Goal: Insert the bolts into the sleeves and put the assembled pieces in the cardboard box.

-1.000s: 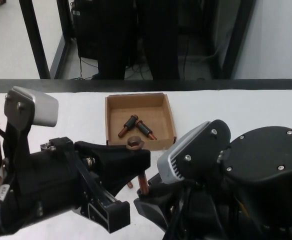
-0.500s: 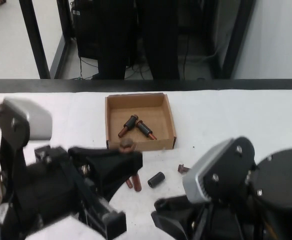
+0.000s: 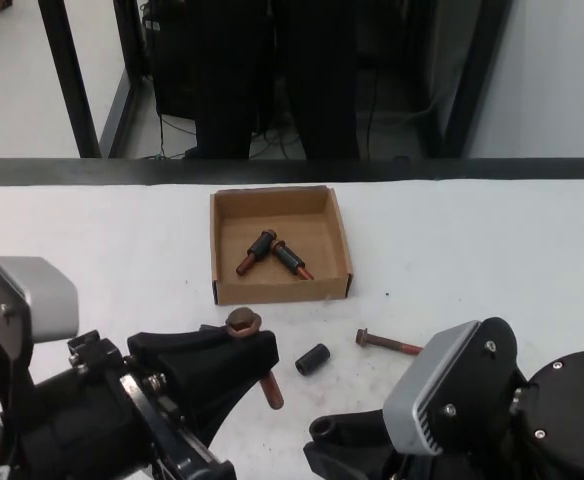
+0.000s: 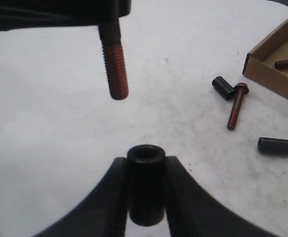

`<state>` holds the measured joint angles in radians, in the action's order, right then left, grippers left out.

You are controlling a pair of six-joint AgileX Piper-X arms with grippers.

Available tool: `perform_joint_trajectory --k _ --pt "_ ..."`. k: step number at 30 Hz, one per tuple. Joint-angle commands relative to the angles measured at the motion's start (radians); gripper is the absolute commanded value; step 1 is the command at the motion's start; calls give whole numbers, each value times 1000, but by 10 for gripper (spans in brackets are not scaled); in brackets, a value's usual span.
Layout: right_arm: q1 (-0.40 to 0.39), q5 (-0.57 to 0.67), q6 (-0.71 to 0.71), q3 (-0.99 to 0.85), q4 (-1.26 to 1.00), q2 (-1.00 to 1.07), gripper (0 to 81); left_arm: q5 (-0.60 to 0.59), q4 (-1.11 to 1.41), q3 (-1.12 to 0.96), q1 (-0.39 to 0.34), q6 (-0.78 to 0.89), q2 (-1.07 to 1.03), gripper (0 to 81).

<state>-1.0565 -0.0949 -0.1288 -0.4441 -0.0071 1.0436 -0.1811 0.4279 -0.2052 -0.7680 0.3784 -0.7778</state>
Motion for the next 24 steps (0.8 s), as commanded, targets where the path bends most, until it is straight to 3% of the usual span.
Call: perform_joint_trajectory --k 1,10,24 --pt "-2 11 9 -1 -19 -8 3 -1 26 -3 -3 28 10 8" --pt "-2 28 -1 -6 -38 -8 3 -52 26 -3 -3 116 10 8" --pt "-2 71 -10 -7 -81 -8 3 -54 33 -3 -3 115 10 8"
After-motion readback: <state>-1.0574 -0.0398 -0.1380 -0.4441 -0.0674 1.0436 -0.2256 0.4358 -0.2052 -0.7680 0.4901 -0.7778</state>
